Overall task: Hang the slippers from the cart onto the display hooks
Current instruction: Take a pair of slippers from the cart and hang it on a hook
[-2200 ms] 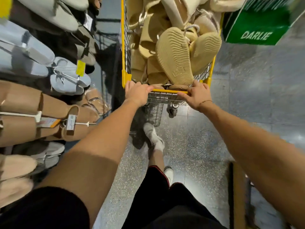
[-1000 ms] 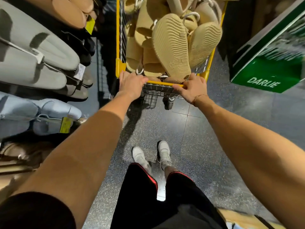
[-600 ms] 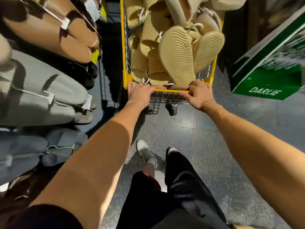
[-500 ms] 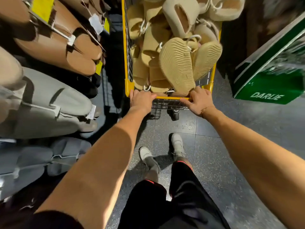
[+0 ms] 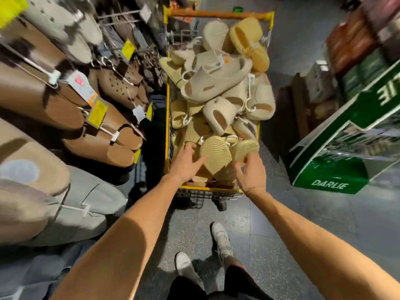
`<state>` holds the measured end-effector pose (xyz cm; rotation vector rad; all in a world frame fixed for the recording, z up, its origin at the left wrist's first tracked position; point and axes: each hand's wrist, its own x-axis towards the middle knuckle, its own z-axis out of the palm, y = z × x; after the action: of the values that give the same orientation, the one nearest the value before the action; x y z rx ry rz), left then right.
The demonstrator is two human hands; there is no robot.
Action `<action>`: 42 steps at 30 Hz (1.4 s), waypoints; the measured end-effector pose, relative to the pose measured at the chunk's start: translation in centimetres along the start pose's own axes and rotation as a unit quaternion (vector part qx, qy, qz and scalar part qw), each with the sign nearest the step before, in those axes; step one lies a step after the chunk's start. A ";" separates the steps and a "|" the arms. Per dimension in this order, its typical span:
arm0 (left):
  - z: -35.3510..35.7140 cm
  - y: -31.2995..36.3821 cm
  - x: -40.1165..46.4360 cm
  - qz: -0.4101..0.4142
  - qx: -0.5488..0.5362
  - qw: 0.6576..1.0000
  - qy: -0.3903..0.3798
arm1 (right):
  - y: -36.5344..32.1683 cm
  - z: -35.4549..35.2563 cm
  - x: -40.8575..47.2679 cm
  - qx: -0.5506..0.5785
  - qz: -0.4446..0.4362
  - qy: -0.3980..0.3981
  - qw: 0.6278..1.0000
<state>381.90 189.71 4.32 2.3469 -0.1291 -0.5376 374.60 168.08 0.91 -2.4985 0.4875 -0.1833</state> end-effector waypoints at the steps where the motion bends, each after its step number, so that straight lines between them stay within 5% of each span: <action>1: -0.9 1.5 0.3 0.018 -0.009 1.000 0.005 | -0.9 -1.1 0.6 0.015 -0.019 0.042 0.999; 4: -2.5 4.5 1.2 0.073 0.020 0.997 -0.001 | -3.0 -3.8 3.4 -0.048 -0.103 0.066 0.991; 10: -2.1 7.5 2.0 0.061 0.123 0.990 -0.021 | -4.9 -4.6 8.5 -0.228 -0.156 -0.153 0.949; 19: -2.3 8.9 0.8 0.066 0.143 0.988 -0.007 | -6.3 -5.7 8.5 -0.097 -0.172 -0.164 0.967; 26: -6.4 12.4 -0.1 0.074 -0.121 0.989 0.031 | -12.0 -13.7 9.1 0.007 -0.223 -0.168 0.960; 31: -11.8 15.6 -0.1 0.116 -0.108 0.982 0.099 | -15.7 -19.6 9.1 0.012 -0.295 -0.163 0.941; 39: -18.9 18.2 -0.4 0.177 -0.045 0.983 -0.034 | -23.2 -26.7 9.4 -0.067 -0.346 -0.259 0.900; 42: -18.4 17.7 -0.9 0.159 -0.112 0.978 -0.079 | -26.0 -29.2 9.1 -0.096 -0.356 -0.291 0.883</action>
<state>389.71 188.43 28.64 2.0109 -0.4836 -0.5467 383.99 169.34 39.88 -2.6343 -0.7007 0.3548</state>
